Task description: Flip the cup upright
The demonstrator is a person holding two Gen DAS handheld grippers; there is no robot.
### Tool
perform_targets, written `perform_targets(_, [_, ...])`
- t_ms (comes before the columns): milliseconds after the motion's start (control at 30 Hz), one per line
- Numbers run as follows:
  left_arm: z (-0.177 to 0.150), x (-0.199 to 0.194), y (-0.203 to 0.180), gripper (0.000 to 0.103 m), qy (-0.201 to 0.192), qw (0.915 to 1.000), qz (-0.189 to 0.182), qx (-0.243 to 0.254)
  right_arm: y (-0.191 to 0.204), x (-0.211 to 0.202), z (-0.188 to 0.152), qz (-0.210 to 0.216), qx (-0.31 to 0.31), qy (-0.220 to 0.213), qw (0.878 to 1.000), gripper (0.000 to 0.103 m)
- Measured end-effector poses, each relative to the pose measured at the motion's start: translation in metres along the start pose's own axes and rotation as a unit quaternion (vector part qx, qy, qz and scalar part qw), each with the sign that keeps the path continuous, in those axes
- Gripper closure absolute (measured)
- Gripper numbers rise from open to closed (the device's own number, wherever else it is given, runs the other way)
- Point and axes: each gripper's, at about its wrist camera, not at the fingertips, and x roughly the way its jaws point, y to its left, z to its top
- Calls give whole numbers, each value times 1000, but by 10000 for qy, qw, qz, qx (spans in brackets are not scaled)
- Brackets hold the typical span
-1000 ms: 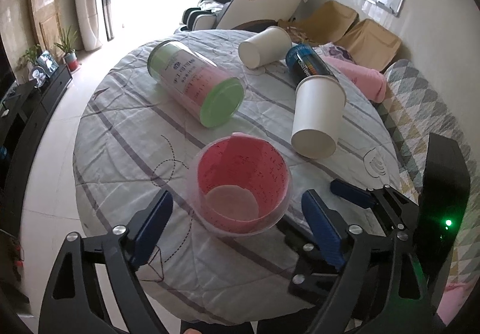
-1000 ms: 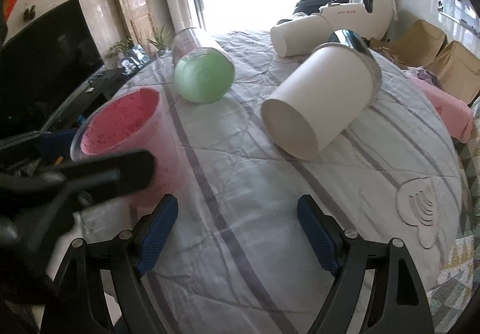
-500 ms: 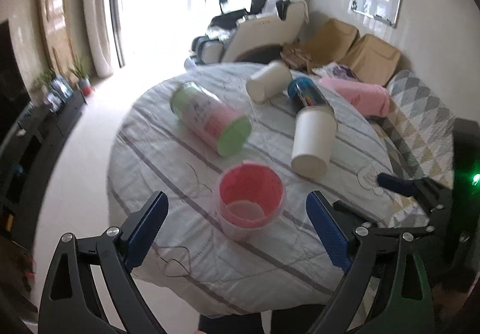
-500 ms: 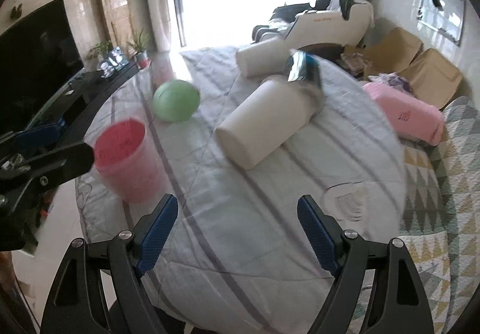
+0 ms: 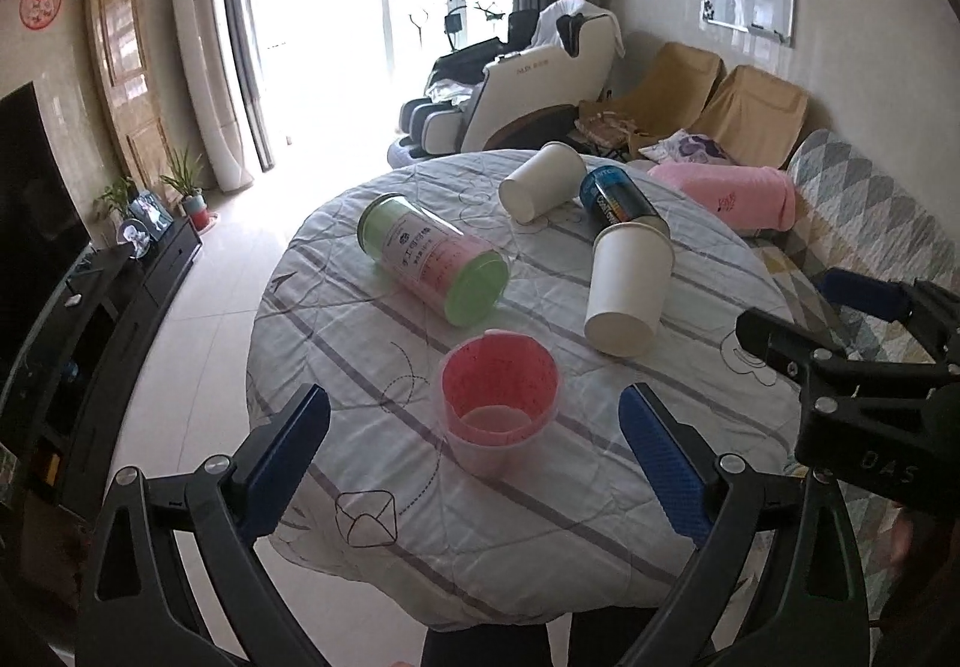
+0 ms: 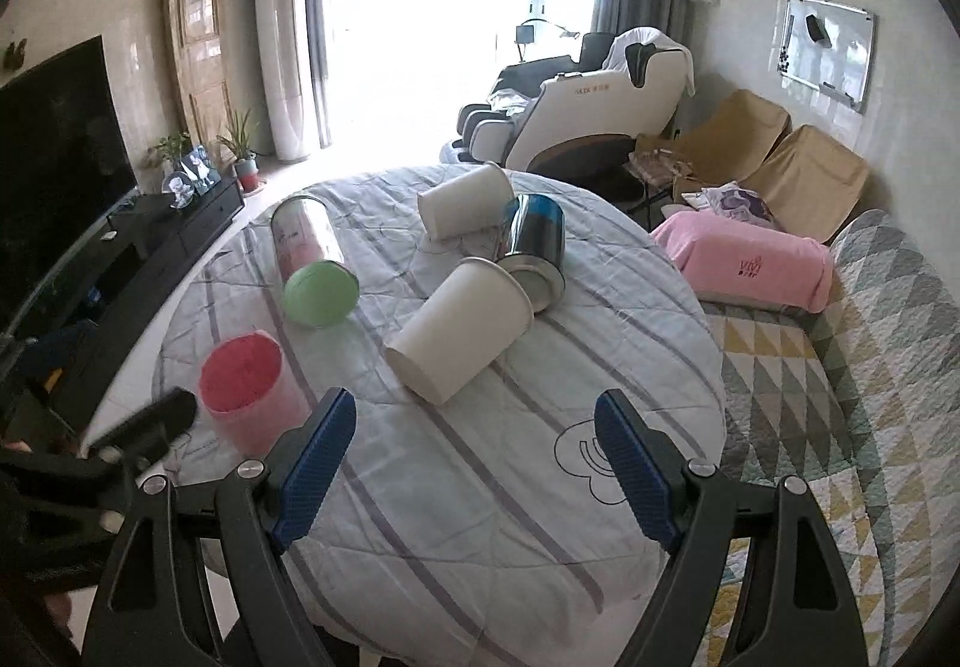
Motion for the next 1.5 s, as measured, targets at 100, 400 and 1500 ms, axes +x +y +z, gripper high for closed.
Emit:
perform_targets(100, [-1,-4,2,4,-51,10000,26,-50,5,-5,0,-94,-72,-39,9999,20])
perform_targets(400, [-1,-17,8,4,-207,9996,17,-190,10,-24,0,-141,-57,-277,9995,20])
perform_targets(1500, [5,-35,6,1,-1174,9922,327,-277,6,-44,-2,177,77,-1377,9903,20])
